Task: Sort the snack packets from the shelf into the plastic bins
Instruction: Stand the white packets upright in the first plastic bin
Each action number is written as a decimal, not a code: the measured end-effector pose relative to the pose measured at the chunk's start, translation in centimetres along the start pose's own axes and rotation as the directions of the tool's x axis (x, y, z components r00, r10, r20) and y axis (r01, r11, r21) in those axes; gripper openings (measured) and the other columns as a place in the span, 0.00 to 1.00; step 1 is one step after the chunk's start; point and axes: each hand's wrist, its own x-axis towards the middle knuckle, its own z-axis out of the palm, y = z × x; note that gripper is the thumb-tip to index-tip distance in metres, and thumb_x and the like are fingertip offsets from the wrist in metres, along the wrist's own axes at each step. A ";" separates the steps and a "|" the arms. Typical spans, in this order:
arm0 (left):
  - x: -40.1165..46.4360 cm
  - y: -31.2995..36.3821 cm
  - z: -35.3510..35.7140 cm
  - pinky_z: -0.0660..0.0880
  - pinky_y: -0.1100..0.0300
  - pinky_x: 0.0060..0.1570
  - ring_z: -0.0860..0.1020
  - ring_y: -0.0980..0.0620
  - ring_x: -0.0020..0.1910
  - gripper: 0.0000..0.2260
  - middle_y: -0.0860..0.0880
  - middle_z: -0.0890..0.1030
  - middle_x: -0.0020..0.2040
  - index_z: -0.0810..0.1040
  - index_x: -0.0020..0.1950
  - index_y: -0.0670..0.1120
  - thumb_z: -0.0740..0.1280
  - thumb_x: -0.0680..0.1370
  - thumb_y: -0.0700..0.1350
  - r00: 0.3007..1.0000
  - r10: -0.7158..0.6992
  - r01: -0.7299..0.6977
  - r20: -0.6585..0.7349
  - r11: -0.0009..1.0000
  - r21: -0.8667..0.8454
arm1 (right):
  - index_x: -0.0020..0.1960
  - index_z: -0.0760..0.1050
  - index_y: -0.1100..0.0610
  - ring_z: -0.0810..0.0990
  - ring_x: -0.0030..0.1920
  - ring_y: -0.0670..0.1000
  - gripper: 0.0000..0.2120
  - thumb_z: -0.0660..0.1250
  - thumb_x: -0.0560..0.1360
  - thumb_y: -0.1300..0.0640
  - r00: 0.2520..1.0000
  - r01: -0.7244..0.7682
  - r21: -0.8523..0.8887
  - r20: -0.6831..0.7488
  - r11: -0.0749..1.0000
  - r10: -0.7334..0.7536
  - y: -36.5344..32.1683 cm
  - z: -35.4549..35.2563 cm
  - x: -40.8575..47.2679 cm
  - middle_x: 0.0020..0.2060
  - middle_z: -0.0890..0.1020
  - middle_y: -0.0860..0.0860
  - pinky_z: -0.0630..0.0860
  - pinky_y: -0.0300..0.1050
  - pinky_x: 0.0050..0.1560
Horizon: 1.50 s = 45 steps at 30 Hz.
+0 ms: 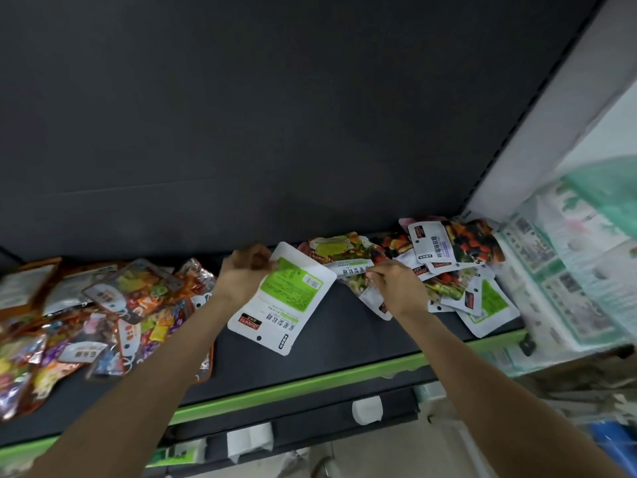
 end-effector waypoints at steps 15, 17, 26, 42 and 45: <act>-0.4 3.9 5.8 0.75 0.60 0.23 0.79 0.48 0.26 0.12 0.50 0.82 0.31 0.81 0.38 0.49 0.60 0.74 0.50 0.791 0.607 -0.526 -0.078 0.740 0.419 | 0.53 0.80 0.57 0.82 0.47 0.53 0.07 0.67 0.77 0.56 0.997 -0.037 0.046 -0.060 0.998 0.040 0.4 -1.6 -1.3 0.48 0.84 0.51 0.77 0.45 0.42; -1.0 3.7 7.7 0.74 0.63 0.27 0.81 0.51 0.33 0.07 0.53 0.83 0.36 0.81 0.38 0.49 0.65 0.74 0.46 0.747 0.655 -0.636 0.116 0.651 0.414 | 0.56 0.75 0.56 0.82 0.46 0.52 0.11 0.68 0.76 0.55 0.990 -0.075 0.083 -0.112 0.994 0.084 0.6 -2.3 -1.4 0.46 0.84 0.49 0.77 0.46 0.40; -1.2 4.1 10.5 0.71 0.59 0.55 0.76 0.52 0.58 0.16 0.52 0.78 0.60 0.73 0.66 0.52 0.63 0.79 0.50 0.797 0.468 -0.604 0.382 0.637 0.478 | 0.53 0.81 0.55 0.80 0.49 0.54 0.08 0.68 0.76 0.56 0.998 -0.055 0.047 -0.041 0.997 0.057 1.9 -1.9 -1.8 0.48 0.81 0.54 0.76 0.46 0.44; 1.5 8.0 9.4 0.75 0.54 0.44 0.80 0.48 0.47 0.10 0.52 0.83 0.50 0.81 0.56 0.51 0.62 0.80 0.49 0.892 0.441 -0.438 0.099 0.791 0.428 | 0.53 0.76 0.55 0.80 0.51 0.55 0.08 0.65 0.77 0.53 0.986 -0.129 -0.427 0.038 0.895 0.160 7.0 -5.9 1.6 0.47 0.82 0.53 0.71 0.46 0.56; 1.6 8.1 8.7 0.76 0.54 0.45 0.81 0.47 0.46 0.08 0.51 0.83 0.48 0.82 0.53 0.53 0.65 0.78 0.49 0.925 0.380 -0.349 -0.003 0.853 0.389 | 0.42 0.78 0.56 0.81 0.40 0.54 0.05 0.66 0.75 0.61 0.993 -0.116 -0.501 -0.028 0.858 0.117 6.9 -6.0 1.4 0.33 0.77 0.52 0.72 0.43 0.46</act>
